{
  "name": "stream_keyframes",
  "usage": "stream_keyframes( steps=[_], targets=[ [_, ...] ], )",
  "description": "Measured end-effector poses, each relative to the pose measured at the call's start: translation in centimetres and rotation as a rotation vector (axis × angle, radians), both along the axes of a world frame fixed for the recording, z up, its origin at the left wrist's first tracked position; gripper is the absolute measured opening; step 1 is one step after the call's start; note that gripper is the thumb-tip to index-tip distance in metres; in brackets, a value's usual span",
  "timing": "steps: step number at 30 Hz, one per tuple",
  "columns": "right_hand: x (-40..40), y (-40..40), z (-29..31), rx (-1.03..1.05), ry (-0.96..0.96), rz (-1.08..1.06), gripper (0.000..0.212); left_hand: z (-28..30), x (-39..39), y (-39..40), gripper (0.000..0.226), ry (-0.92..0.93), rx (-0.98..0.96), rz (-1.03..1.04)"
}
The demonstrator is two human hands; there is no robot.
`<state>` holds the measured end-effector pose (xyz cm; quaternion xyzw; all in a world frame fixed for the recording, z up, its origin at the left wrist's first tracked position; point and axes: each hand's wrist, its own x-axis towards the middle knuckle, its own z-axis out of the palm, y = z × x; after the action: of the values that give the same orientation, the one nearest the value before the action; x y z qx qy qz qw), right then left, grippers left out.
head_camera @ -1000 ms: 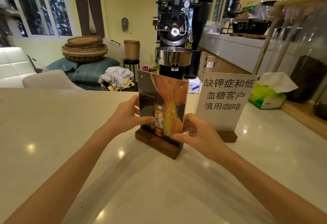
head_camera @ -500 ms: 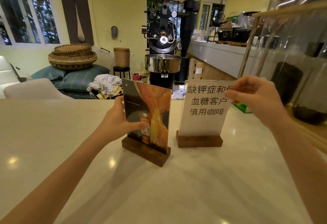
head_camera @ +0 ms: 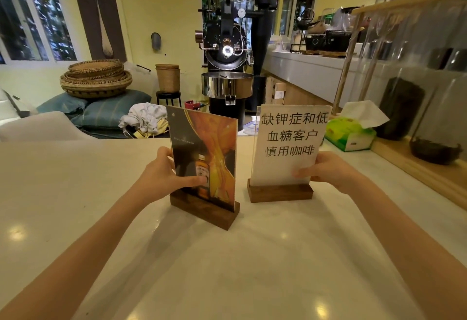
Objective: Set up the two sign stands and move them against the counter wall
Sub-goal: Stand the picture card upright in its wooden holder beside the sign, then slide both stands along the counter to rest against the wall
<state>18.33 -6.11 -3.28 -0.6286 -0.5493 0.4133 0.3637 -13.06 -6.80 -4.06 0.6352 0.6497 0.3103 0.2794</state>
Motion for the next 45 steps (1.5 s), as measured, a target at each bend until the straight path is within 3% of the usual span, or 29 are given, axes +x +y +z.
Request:
stream_keyframes(
  steps=[8,19,45],
  targets=[
    [0.9,-0.4,0.4,0.168,0.035,0.071,0.047,0.4,0.4,-0.2,0.083,0.013,0.105,0.009],
    [2.7,-0.1,0.7,0.158,-0.023,0.103,0.044,-0.4,1.2,0.3,0.079,-0.001,0.177,0.021],
    [16.3,-5.7,0.8,0.154,-0.137,-0.305,0.042,-0.5,20.4,9.2,0.077,-0.152,0.187,-0.267]
  ],
)
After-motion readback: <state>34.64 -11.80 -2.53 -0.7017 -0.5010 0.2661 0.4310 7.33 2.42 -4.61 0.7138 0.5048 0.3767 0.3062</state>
